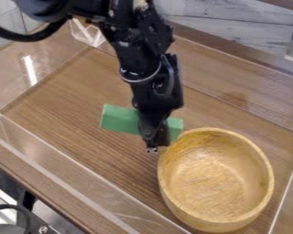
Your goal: Remove the green block from inside the brown bowl and put it on the table
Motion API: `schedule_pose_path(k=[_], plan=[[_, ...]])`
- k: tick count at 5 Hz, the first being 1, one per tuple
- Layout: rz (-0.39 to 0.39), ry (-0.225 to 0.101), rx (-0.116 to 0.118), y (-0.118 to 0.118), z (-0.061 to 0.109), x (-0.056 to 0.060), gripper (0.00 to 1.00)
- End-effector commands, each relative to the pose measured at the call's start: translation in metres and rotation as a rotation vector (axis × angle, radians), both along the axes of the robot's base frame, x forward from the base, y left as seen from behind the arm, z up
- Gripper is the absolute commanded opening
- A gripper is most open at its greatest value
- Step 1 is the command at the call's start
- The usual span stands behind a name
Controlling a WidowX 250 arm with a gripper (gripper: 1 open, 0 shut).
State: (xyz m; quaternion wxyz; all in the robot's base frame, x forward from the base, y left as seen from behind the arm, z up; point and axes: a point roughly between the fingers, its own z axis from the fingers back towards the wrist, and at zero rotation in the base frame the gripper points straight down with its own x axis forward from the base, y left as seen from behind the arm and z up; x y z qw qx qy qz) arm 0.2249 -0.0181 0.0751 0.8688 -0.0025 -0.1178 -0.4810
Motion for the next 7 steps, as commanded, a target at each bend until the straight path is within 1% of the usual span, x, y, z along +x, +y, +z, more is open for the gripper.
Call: schedule_pose_path(k=[1,7], plan=[[0.016,-0.050,-0.009,0.0022,0.0107,0.0045,0.00],[0.036,-0.075,-0.056,0.0014,0.0148,0.0024,0.00]])
